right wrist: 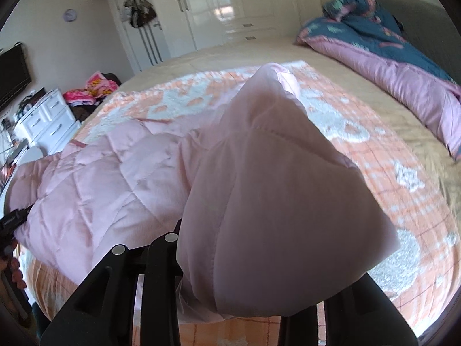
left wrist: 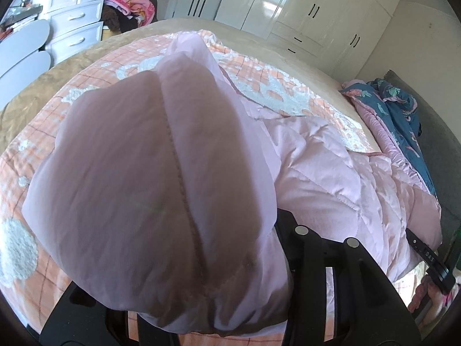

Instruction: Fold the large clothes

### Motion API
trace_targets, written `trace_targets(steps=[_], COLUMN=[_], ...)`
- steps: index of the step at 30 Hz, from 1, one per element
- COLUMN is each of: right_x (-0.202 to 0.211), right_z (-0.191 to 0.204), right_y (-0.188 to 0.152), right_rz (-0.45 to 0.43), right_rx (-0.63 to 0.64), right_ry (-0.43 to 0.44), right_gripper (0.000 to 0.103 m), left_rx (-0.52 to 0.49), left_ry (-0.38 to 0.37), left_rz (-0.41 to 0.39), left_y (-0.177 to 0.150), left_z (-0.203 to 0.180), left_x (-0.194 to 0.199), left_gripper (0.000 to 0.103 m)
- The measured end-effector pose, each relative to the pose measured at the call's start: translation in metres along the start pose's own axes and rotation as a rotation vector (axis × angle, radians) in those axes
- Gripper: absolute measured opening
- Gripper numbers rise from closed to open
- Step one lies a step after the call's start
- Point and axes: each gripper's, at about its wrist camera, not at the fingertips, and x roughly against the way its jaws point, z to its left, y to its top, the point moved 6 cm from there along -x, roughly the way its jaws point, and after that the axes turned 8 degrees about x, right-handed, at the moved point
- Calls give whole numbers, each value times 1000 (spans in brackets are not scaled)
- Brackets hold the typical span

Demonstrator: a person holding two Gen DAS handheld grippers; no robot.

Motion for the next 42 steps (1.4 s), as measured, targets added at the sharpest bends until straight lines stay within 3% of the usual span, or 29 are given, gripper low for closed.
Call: trace_targets(steps=[5,8,10,16,21,25,31,42], right_x=[-11,-8,-4,22,42,63,93,141], right_z=[-7,-9,-12,-16,-20,-24,-19,11], right_y=[-13,-18,-22,-33,-38,-37,-33,-28], right_rz=[54,73,86,74,54,22,-37,-144], right_rx=[-45,-63,-83,-83,-74,-57,-32,38], right_ry=[-14,0,11,11,-16,-41,-43,-4], right_gripper=[43,54,67,89,93,93,98,99], left_rx=[-4,1,2,11,7,28,51,18], left_ry=[6,10,12,9,9,-2,-20,13], left_rz=[1,4,4,8,10,27,48,-14], left_y=[-2,-3,-4,-3,-3,-5,-10,-14], left_z=[-1,0,0,5,8,13,16,17], left_x=[0,-1,-1,-1,0,4,23,79], left_gripper=[35,36,36,37,40,48,72,94])
